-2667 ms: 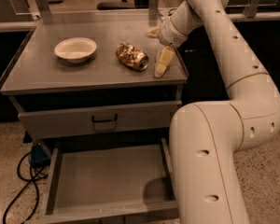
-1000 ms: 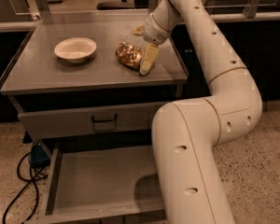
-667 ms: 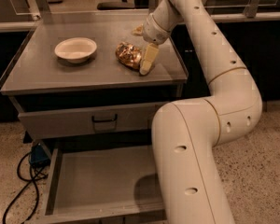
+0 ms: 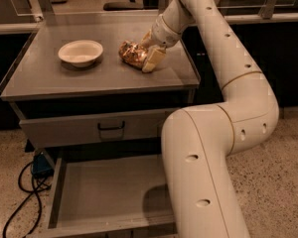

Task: Place orange can into middle drawer

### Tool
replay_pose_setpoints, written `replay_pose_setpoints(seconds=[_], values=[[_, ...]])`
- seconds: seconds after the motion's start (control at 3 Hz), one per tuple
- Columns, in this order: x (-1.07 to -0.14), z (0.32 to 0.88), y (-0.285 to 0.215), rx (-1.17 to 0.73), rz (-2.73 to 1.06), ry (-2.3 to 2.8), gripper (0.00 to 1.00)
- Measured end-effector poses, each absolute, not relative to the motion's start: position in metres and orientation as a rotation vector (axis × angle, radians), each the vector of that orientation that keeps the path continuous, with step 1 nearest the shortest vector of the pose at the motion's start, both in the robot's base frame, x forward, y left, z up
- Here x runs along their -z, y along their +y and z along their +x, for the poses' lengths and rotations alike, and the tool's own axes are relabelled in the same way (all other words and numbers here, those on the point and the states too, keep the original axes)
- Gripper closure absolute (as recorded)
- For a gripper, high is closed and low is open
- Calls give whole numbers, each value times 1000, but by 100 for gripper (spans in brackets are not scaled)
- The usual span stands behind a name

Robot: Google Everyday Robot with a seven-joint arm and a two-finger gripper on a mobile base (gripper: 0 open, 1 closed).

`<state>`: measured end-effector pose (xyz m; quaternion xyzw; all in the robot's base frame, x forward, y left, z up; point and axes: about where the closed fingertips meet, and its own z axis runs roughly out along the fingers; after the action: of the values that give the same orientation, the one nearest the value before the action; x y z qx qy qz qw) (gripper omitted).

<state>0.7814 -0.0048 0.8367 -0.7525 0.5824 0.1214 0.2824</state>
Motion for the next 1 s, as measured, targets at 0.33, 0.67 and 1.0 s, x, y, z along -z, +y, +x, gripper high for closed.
replay_pose_setpoints(seconds=[0.33, 0.67, 1.0], values=[[-835, 784, -2, -324, -2007, 1560, 65], [-840, 785, -5, -313, -1994, 1577, 89], [-868, 779, -12, -236, -2008, 1610, 100]])
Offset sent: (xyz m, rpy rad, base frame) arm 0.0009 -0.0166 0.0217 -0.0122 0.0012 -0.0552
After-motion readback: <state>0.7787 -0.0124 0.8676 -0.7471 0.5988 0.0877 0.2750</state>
